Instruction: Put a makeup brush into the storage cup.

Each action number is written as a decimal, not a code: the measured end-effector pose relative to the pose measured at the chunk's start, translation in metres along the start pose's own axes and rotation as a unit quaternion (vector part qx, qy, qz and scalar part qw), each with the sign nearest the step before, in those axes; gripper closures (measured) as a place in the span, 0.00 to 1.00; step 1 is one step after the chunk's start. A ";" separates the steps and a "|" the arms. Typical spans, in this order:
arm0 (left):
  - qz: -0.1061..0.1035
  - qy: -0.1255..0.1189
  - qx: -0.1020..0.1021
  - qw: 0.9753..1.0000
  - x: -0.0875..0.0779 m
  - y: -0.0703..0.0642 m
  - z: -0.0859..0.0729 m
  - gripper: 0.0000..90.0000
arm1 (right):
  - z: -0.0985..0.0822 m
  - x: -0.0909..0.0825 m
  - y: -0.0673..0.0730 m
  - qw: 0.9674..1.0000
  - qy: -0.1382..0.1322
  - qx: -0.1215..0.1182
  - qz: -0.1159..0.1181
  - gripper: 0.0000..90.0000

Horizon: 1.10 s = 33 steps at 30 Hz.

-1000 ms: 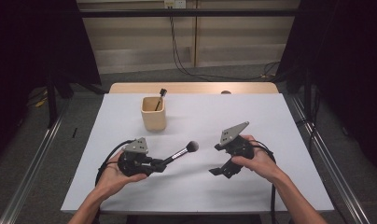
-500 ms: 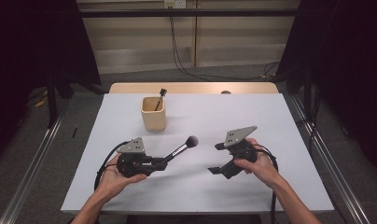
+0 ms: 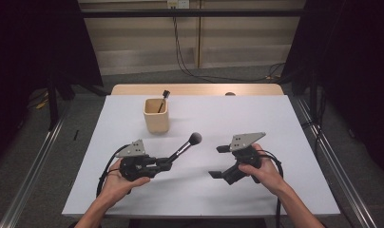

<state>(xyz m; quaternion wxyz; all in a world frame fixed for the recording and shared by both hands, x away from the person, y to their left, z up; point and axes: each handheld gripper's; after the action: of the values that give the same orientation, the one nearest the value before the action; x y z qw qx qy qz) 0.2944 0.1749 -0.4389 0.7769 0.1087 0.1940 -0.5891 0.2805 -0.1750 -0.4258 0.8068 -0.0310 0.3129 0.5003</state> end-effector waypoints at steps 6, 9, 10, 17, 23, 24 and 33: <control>-0.003 -0.029 -0.006 1.000 0.000 -0.001 0.003 0.83 | -0.005 0.001 0.001 1.000 -0.023 0.017 0.009 0.08; -0.002 -0.039 -0.001 0.999 0.003 -0.004 0.005 0.83 | -0.005 0.003 0.000 0.999 -0.040 0.023 0.005 0.09; 0.001 -0.041 0.001 0.999 0.004 -0.005 0.006 0.83 | -0.004 0.003 -0.001 0.999 -0.047 0.024 0.008 0.09; 0.013 -0.057 0.005 0.998 0.005 -0.006 0.009 0.83 | -0.004 0.006 0.000 0.997 -0.076 0.029 0.017 0.08; 0.021 -0.063 0.009 0.998 0.009 -0.005 0.014 0.83 | -0.002 0.007 0.001 0.994 -0.099 0.034 0.026 0.06; 0.024 -0.064 0.010 0.998 0.010 -0.005 0.015 0.83 | -0.002 0.007 0.002 0.994 -0.103 0.030 0.029 0.06; 0.015 -0.068 0.019 0.997 0.023 -0.006 0.030 0.83 | 0.005 0.003 0.003 0.988 -0.146 0.036 0.044 0.03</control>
<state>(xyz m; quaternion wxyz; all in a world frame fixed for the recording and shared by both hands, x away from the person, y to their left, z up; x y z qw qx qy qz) 0.2993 0.1416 -0.4214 0.7946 0.0858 0.1275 -0.5874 0.2817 -0.1697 -0.4223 0.8214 0.0853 0.2107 0.5231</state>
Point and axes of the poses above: each handheld gripper's, and its own axes: x roughly forward along the jaws, z roughly out of its top, y roughly to its left, and after that the axes turned 10 degrees about x, right-handed
